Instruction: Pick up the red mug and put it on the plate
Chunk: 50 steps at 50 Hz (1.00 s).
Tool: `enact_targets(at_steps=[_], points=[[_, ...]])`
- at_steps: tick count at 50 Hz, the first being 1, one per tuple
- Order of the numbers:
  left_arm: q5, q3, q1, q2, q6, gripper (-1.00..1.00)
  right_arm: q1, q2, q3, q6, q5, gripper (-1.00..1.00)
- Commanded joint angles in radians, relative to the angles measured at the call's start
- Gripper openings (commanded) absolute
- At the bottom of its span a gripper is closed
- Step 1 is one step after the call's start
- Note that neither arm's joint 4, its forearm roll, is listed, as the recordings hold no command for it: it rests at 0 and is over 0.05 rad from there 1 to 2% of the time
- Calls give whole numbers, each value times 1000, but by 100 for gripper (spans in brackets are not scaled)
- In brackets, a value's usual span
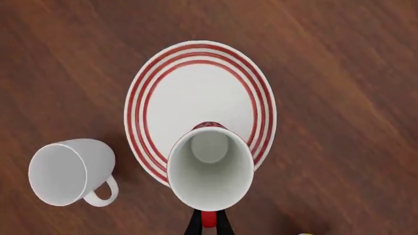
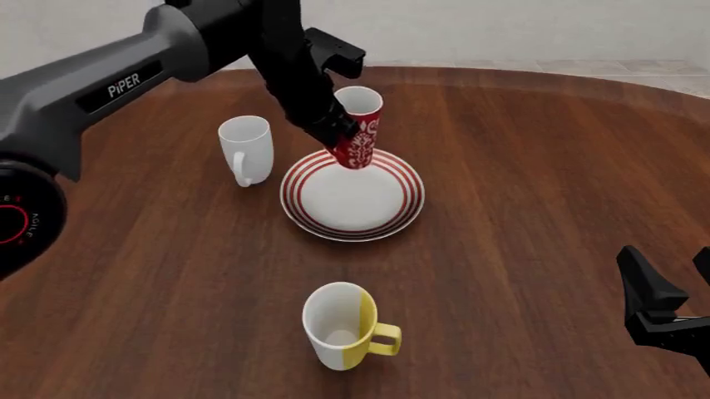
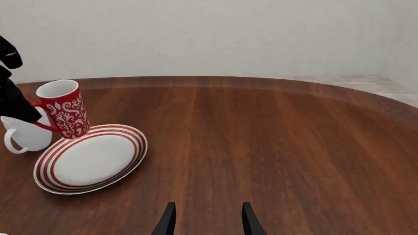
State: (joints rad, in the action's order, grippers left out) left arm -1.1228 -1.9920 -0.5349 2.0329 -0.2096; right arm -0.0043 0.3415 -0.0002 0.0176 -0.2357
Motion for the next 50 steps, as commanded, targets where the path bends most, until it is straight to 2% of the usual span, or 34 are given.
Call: enact_targets(at_steps=[1, 13, 17, 28, 34, 39, 50], points=[[-20, -59, 45, 27, -37, -100, 0, 0, 0, 0, 0, 100], [-61, -163, 73, 79, -43, -100, 0, 0, 0, 0, 0, 100], [-54, -147, 63, 70, -44, -100, 0, 0, 0, 0, 0, 100], [-84, -208, 58, 104, -39, -100, 0, 0, 0, 0, 0, 100], [-72, -190, 52, 103, -32, -100, 0, 0, 0, 0, 0, 100], [-95, -252, 58, 131, -27, -100, 0, 0, 0, 0, 0, 100], [-97, -283, 74, 155, -32, -100, 0, 0, 0, 0, 0, 100]])
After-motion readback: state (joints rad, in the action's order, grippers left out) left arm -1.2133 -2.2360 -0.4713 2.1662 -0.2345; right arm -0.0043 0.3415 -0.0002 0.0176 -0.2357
